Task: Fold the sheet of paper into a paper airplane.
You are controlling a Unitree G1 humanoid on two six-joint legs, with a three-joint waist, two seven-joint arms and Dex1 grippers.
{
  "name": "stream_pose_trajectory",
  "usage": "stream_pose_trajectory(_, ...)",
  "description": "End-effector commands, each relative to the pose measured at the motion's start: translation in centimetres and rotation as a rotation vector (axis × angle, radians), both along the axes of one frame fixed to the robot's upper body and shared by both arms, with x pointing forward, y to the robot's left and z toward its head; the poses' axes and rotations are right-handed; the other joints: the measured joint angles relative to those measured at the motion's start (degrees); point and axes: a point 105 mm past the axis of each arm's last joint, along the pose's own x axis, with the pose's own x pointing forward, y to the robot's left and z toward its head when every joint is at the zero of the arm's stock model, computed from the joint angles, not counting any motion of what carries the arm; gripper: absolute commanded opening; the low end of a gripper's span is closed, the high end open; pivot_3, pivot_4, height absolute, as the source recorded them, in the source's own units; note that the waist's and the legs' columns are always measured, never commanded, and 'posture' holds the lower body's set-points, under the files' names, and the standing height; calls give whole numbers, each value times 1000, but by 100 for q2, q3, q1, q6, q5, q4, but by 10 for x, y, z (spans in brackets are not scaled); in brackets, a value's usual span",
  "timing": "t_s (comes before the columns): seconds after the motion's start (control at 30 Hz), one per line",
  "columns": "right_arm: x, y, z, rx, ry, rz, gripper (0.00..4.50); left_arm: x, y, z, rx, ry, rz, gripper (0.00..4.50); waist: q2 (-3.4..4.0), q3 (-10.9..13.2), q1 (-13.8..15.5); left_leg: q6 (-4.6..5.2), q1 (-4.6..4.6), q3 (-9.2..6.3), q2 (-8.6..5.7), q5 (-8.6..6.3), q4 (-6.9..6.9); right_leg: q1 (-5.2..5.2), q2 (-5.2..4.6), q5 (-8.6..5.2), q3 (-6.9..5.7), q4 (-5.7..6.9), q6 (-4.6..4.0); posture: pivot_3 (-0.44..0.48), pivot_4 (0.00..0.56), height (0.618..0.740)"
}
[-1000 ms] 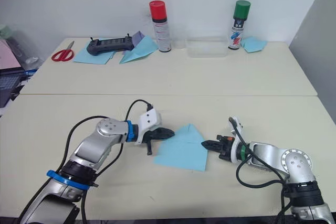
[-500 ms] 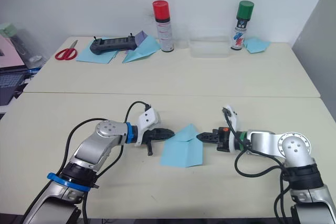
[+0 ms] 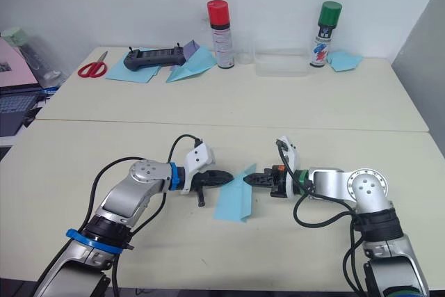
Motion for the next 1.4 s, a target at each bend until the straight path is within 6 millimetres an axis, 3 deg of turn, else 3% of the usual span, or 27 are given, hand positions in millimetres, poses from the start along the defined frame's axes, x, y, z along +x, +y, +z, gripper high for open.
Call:
stream_pose_trajectory(0.03,2,2,8,16,-29,14,16,-14,-11,-24,36,89,-54,0,0,0,8,0,0,0,0,0,0,0,0,0,0,0,0,0,150,740)
stream_pose_trajectory(0.33,6,11,-3,0,-40,-1,16,-15,-6,-25,67,92,-58,0,0,0,40,0,0,-1,-2,0,4,1,-1,0,-1,1,0,0,150,740)
stream_pose_trajectory(0.77,18,16,2,86,-14,-71,16,-16,-7,-25,61,99,-57,0,1,0,24,0,1,-1,1,0,2,0,0,1,-3,3,0,0,150,740)
stream_pose_trajectory(0.97,3,21,-10,7,-29,16,16,-18,-2,-28,73,109,-49,0,1,-1,17,0,0,-1,0,0,2,0,0,1,-3,2,-1,0,150,740)
stream_pose_trajectory(1.07,0,24,-9,12,-38,34,587,-18,0,-28,77,110,-42,0,2,-2,4,0,2,-2,2,0,0,0,1,0,-5,3,-1,0,150,740)
stream_pose_trajectory(1.27,4,26,-4,46,-41,29,2719,-16,2,-28,80,108,-33,0,2,-2,0,0,2,-2,2,0,0,0,1,1,-5,4,-1,0,150,740)
stream_pose_trajectory(1.4,5,26,-3,53,-35,26,2719,-17,1,-28,80,109,-32,0,2,-2,0,0,1,-2,2,0,0,0,1,1,-5,4,-1,0,150,740)
